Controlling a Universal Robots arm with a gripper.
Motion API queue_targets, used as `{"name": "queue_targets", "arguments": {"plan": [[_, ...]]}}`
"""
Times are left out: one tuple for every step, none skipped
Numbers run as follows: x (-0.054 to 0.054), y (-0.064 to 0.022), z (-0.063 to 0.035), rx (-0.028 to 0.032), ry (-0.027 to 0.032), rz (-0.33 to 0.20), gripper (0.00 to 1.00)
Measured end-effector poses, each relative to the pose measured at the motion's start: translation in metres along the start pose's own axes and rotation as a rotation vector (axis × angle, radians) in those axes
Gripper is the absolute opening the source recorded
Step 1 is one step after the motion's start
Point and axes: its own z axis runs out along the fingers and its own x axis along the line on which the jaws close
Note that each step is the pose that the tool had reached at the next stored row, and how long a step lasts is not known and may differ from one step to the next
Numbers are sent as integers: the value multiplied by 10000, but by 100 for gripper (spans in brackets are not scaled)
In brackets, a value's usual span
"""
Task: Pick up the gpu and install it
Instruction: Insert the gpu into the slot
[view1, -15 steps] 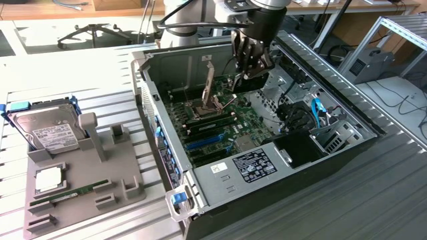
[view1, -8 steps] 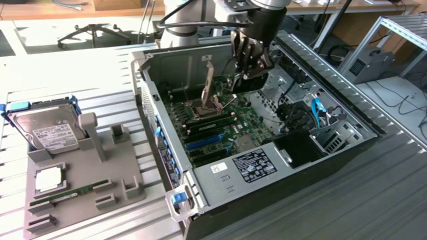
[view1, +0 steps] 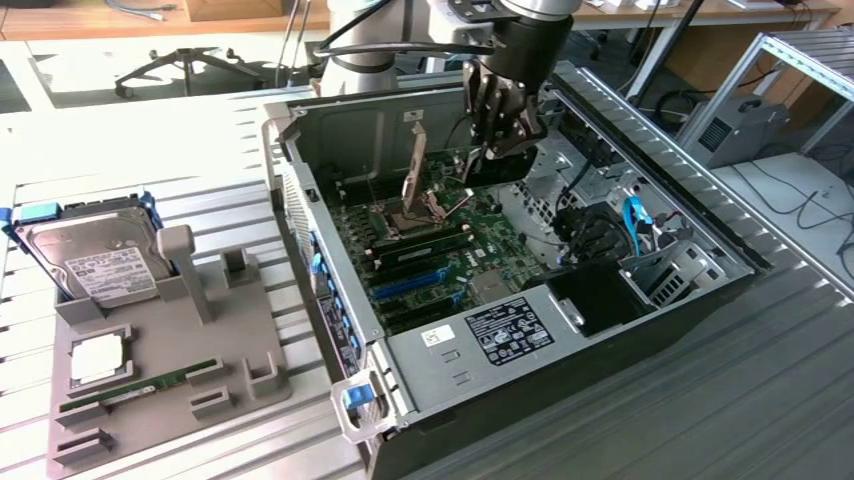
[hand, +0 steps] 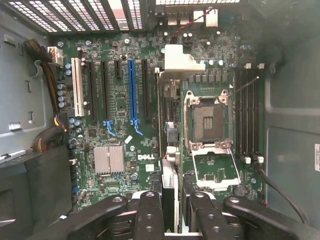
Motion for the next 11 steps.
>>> {"name": "queue_targets", "arguments": {"plan": [[1, 0, 0, 0, 1, 1, 26], [3, 0, 0, -1, 2, 0, 26], [5, 0, 0, -1, 2, -1, 26], [6, 0, 1, -1, 2, -1, 26], [20, -1, 7, -1, 3, -2, 26], [21, -1, 30, -1, 3, -1, 26], [21, -1, 31, -2, 4, -1, 26], [21, -1, 32, -1, 3, -3, 26], [21, 0, 32, -1, 3, -4, 26], [21, 3, 32, -1, 3, -2, 26], [22, 5, 33, -1, 3, -1, 26]]}}
